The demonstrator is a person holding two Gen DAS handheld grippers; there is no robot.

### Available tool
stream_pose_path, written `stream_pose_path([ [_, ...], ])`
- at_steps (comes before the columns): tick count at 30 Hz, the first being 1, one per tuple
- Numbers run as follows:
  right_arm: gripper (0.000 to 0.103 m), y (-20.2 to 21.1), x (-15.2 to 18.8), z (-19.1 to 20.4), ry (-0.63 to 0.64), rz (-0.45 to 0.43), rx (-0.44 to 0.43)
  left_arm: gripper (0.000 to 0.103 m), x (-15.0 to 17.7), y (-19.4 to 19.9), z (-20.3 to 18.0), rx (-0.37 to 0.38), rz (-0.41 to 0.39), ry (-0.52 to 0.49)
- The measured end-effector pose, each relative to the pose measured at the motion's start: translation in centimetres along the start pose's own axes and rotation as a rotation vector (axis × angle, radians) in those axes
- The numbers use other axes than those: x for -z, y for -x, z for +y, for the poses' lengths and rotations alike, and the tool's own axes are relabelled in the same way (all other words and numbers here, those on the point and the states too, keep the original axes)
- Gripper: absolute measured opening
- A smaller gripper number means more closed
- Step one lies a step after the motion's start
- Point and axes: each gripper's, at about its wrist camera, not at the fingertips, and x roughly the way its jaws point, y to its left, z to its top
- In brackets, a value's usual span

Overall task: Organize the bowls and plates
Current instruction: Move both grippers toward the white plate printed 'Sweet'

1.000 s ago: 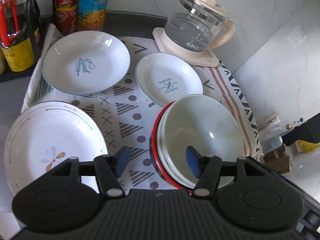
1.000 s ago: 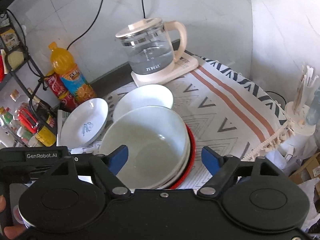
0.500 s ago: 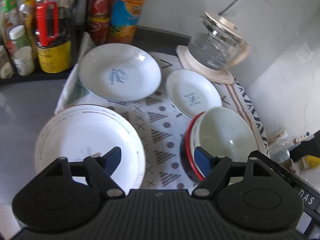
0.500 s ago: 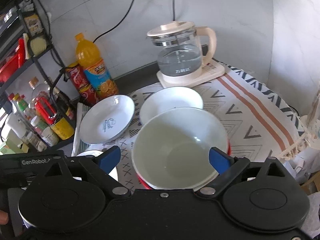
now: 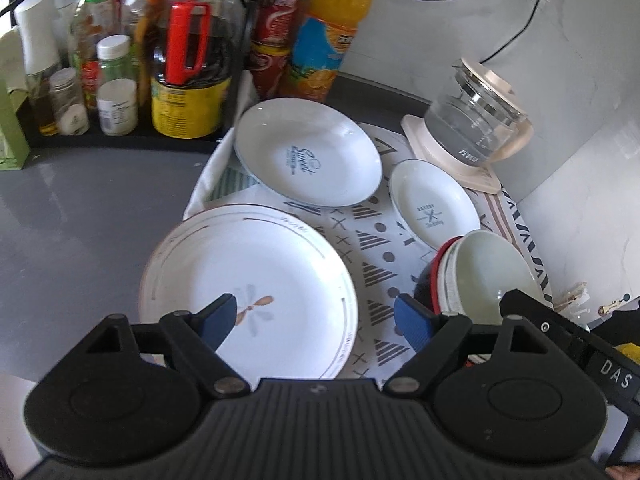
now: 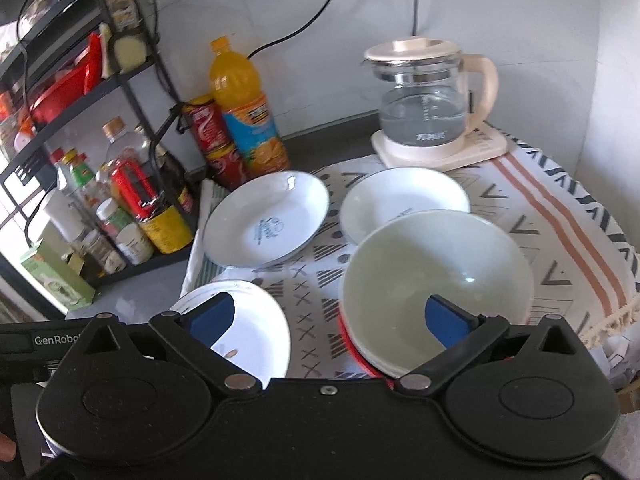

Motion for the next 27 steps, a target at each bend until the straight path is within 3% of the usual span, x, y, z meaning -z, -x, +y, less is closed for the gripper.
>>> stream_pose_path([
  [17, 0.103, -1.1, 0.1, 5.7, 0.128, 0.055, -0.039, 0.084, 0.4, 2.6, 5.5, -0.067, -0.012, 0.070],
  [27, 0.103, -2.1, -0.8, 7.0, 0.144, 0.048, 0.004, 0.084, -1.2, 3.5, 8.4, -0.066, -0.071, 0.153],
])
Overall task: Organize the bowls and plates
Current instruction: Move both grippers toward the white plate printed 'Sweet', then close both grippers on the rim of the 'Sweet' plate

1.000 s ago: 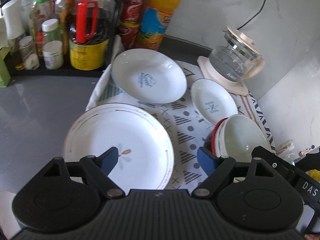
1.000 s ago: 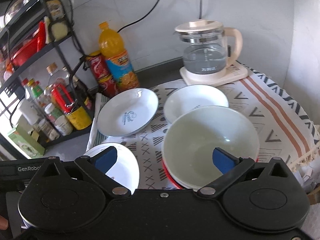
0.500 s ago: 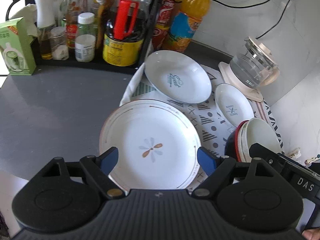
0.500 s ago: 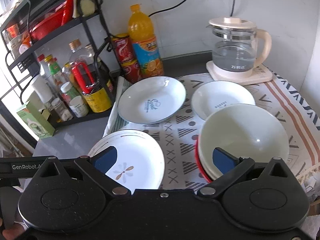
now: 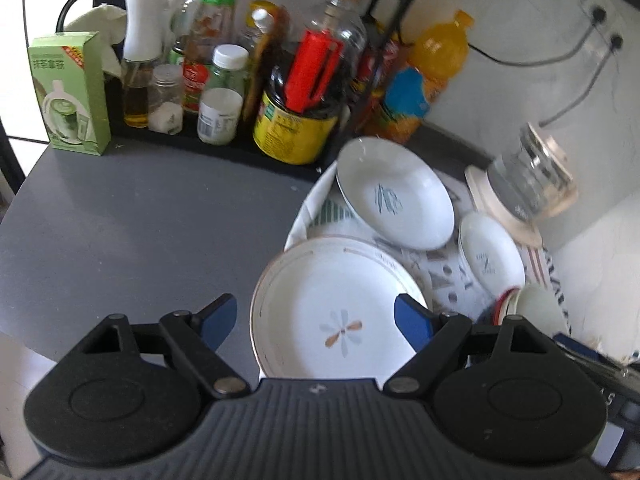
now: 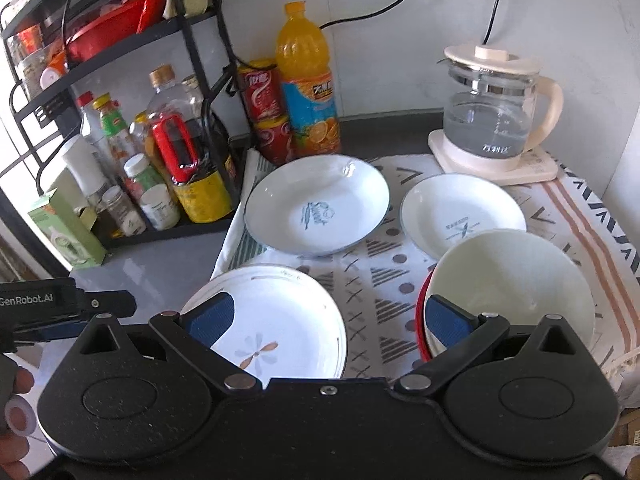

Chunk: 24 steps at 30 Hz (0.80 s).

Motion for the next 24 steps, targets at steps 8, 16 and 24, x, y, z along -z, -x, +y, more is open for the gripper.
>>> stream_pose_path([
  [8, 0.102, -1.0, -1.2, -0.7, -0.029, -0.011, -0.011, 0.084, -1.8, -0.9, 0.2, 0.028, -0.009, 0.024],
  [16, 0.095, -4.0, -3.7, -1.2, -0.051, 0.009, -0.033, 0.081, -3.4, -3.8, -0.7, 0.059, -0.012, 0.052],
  [24, 0.080, -8.8, -5.6, -0.8, -0.118, 0.070, -0.040, 0.074, -5.1, -7.8, -1.5, 0.070, 0.017, 0.077],
])
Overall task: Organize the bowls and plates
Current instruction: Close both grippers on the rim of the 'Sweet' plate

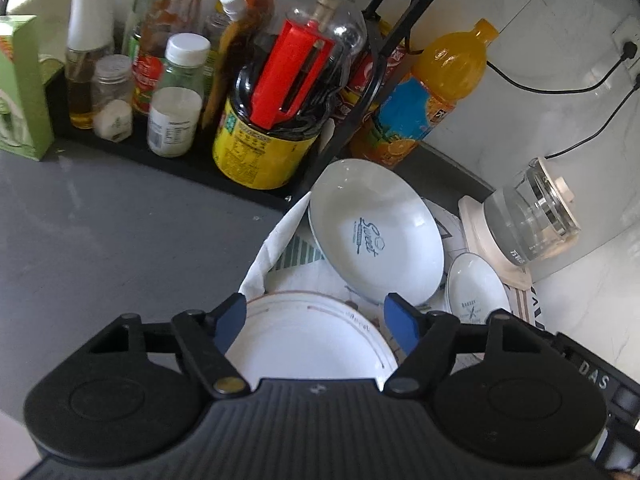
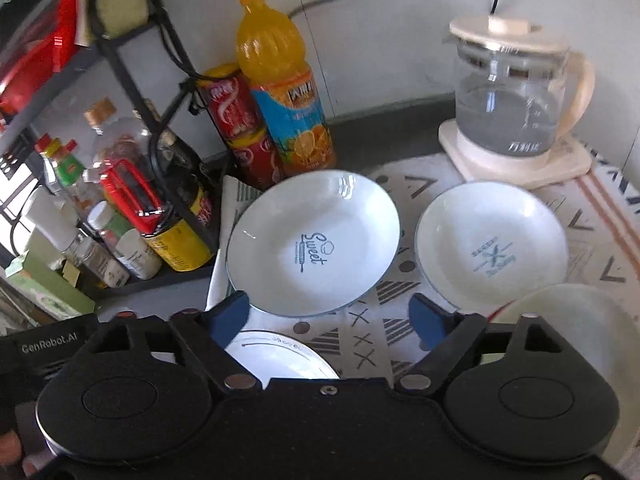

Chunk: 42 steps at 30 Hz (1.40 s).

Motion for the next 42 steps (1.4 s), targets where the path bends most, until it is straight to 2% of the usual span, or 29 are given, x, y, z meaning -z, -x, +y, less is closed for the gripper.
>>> stream_pose_path([
  [11, 0.074, -6.3, -2.5, 1.2, -0.021, 0.087, 0.053, 0.060, -2.4, -6.5, -0.9, 0.015, 0.053, 0.014],
  [18, 0.071, -10.2, -3.1, 0.1, -0.050, 0.169, 0.078, 0.053, -3.6, -10.1, -1.0, 0.020, 0.084, 0.044],
  [25, 0.070, -12.8, -3.2, -1.2, -0.070, 0.191, 0.124, 0.042, -3.9, -13.0, -1.0, 0.028, 0.114, 0.066],
  [30, 0.057, -14.2, -2.7, -3.0, -0.145, 0.238, 0.110, 0.035, -3.6, -14.8, -1.4, 0.016, 0.128, 0.067],
  [32, 0.047, -14.8, -2.4, -3.4, -0.151, 0.242, 0.102, 0.032, -3.5, -15.5, -1.5, 0.009, 0.134, 0.070],
  [34, 0.045, -15.5, -2.1, -3.8, -0.167, 0.252, 0.109, 0.029, -3.4, -16.0, -1.5, 0.002, 0.137, 0.072],
  [37, 0.043, -16.0, -1.9, -3.5, -0.158, 0.221, 0.126, 0.023, -3.3, -16.5, -1.2, -0.004, 0.134, 0.078],
  [39, 0.032, -16.0, -1.7, -3.3, -0.140, 0.204, 0.158, 0.017, -3.3, -16.8, -0.9, -0.012, 0.131, 0.089],
  [42, 0.023, -15.3, -1.6, -3.7, -0.155, 0.191, 0.143, 0.013, -3.2, -16.5, -1.0, -0.025, 0.127, 0.077],
])
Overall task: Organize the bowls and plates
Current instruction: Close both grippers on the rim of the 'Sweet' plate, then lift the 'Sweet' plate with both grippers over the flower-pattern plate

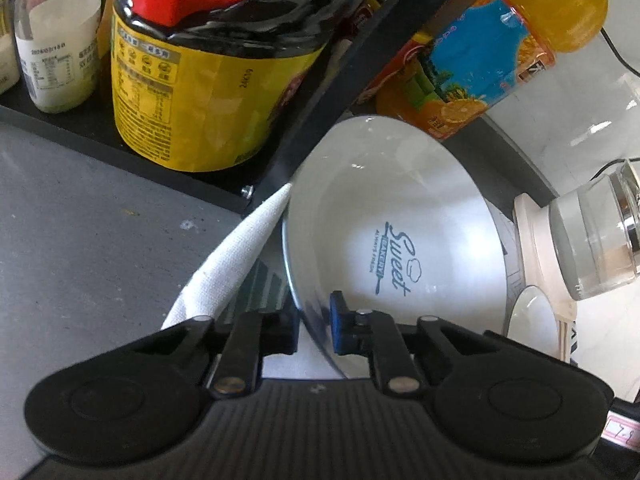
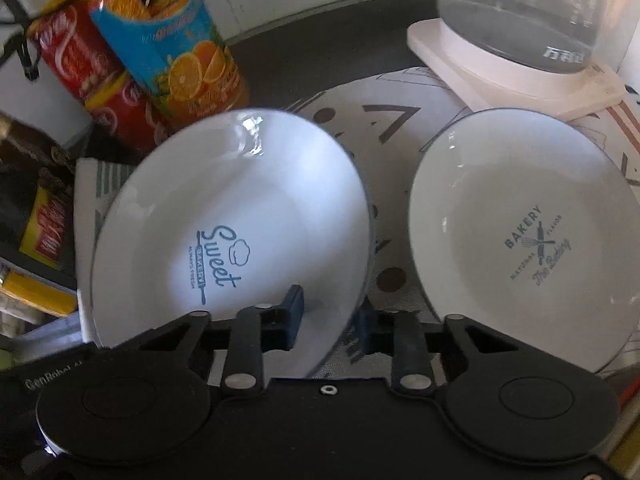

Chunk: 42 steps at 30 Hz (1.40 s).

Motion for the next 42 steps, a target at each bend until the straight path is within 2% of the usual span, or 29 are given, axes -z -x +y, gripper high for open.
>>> stream_pose_path([
  [5, 0.014, 3.2, 0.0, 0.2, 0.041, -0.084, -0.015, 0.013, 0.4, 1.8, -0.8, 0.005, -0.036, -0.043],
  [10, 0.013, 4.6, 0.2, 0.1, 0.049, -0.102, -0.026, 0.013, 0.4, 3.0, -1.2, -0.005, -0.027, -0.049],
  [19, 0.013, 6.5, 2.0, -0.1, 0.072, -0.130, -0.032, 0.014, 2.4, 5.4, -0.7, -0.008, -0.023, -0.060],
  [30, 0.013, 9.5, 4.7, 0.4, 0.106, -0.162, -0.068, 0.014, 4.8, 9.3, -0.1, -0.024, -0.068, -0.079],
  [42, 0.014, 12.3, 7.7, 0.1, 0.116, -0.171, -0.087, 0.014, 7.2, 12.3, 0.9, -0.040, -0.080, -0.094],
])
